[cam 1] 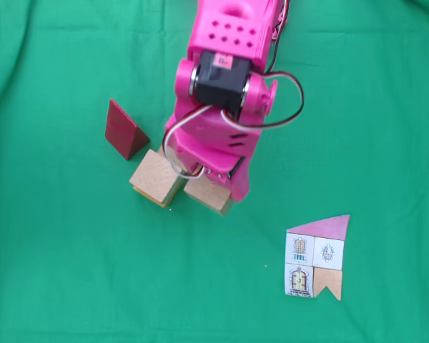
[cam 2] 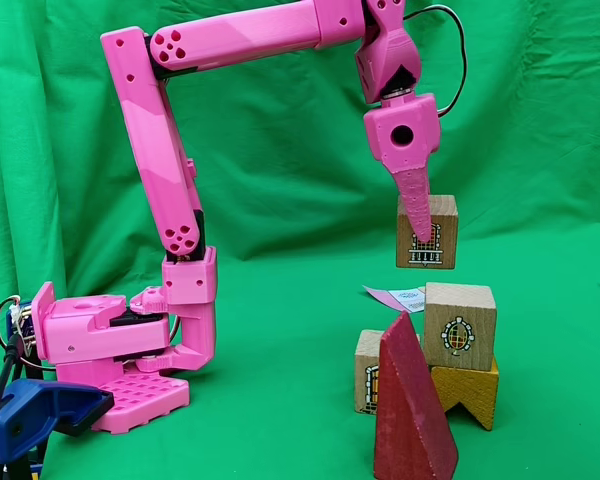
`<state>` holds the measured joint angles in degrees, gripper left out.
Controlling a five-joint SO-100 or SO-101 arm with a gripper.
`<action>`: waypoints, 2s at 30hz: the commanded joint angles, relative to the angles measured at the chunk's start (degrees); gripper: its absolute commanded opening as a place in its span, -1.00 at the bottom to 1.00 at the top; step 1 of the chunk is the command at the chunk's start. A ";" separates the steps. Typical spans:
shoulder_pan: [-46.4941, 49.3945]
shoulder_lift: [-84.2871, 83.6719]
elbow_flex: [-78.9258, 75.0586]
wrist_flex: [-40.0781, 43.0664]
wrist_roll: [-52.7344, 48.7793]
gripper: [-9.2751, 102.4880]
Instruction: Grasp some building blocks and build the house on the picture.
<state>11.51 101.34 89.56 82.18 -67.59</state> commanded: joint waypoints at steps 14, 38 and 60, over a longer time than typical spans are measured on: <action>-0.35 3.34 -1.49 -0.09 0.35 -0.47; 0.18 2.81 -1.23 0.00 -1.49 -0.47; 0.53 16.44 13.71 0.09 -17.31 -0.47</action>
<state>11.69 115.40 103.01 82.18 -85.25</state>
